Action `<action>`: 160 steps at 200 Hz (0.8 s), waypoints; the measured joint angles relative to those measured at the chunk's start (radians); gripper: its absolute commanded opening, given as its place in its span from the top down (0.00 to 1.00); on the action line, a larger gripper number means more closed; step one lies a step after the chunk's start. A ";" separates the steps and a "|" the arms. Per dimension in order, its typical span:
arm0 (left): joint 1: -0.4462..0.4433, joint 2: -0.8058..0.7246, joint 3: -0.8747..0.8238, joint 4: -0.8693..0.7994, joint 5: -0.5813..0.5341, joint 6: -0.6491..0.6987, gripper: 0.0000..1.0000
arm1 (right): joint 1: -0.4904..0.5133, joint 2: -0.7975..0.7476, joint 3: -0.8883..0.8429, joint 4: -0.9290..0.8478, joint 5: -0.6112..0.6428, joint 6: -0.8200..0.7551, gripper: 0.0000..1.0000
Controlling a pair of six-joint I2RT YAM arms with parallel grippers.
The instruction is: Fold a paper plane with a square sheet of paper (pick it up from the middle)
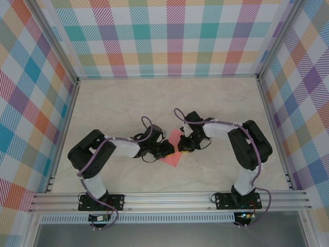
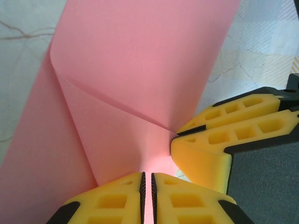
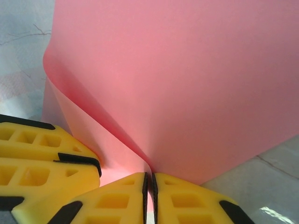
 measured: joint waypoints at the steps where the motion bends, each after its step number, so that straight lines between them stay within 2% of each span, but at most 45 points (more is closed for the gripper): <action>1: 0.000 0.000 0.000 0.000 0.000 0.000 0.86 | 0.000 0.000 0.000 0.000 0.001 0.000 0.88; 160: 0.000 -0.005 0.041 -0.026 0.003 0.001 0.87 | 0.011 0.013 0.028 -0.040 0.039 0.000 0.89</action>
